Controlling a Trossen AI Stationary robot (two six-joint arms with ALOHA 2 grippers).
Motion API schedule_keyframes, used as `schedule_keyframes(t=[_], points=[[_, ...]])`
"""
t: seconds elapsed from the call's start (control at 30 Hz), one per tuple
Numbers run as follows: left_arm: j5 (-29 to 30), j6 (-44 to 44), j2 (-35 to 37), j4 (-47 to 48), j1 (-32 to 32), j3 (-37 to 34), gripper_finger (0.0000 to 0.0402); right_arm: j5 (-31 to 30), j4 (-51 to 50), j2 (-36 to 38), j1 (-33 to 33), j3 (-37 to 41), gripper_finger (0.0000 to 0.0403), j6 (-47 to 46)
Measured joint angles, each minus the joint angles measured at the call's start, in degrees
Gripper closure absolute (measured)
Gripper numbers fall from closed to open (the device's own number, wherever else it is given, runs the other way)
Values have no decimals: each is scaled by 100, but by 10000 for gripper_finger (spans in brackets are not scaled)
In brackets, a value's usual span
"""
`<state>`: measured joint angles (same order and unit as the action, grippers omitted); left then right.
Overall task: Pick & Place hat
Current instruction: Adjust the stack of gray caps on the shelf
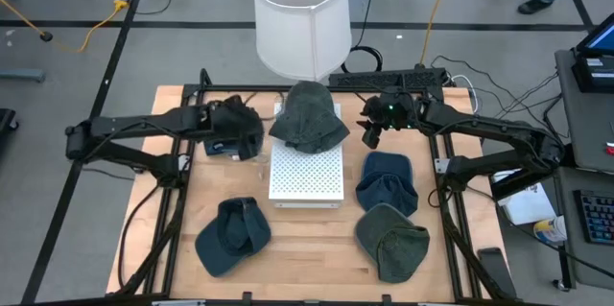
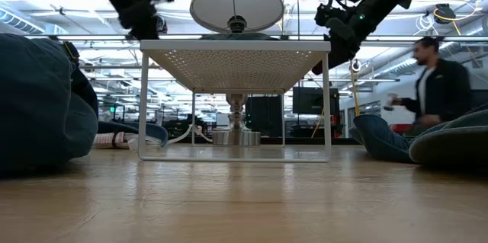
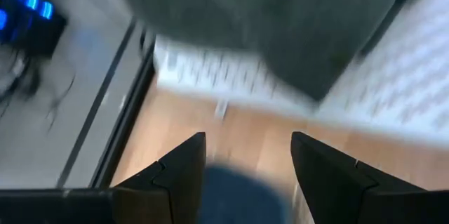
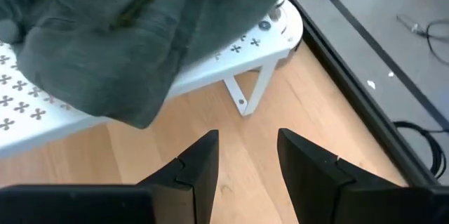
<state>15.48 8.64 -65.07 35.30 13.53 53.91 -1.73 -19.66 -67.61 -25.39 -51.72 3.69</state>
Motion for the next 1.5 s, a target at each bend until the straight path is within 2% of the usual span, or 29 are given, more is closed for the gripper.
schedule_keyframes(t=[0.13,0.27,0.47,0.6,0.93,1.23,1.5], points=[[-742,383,343,-1235,314,-587,188,20,177,0,0,0,265,153],[-695,533,321,-1456,515,-897,188,28,243,-35,34,0,270,154],[-658,479,242,-1842,579,-894,188,25,620,-317,244,-9,273,154],[-965,442,242,-2252,580,-892,188,24,966,-553,470,3,273,145],[-971,269,233,-2362,578,-892,188,-110,2111,-729,1056,0,273,148],[-1004,22,233,-2988,456,-890,188,-892,2147,-794,1319,0,273,-124],[-970,21,-160,-2928,170,-886,188,-903,2284,-1260,1361,-2,273,-599]])
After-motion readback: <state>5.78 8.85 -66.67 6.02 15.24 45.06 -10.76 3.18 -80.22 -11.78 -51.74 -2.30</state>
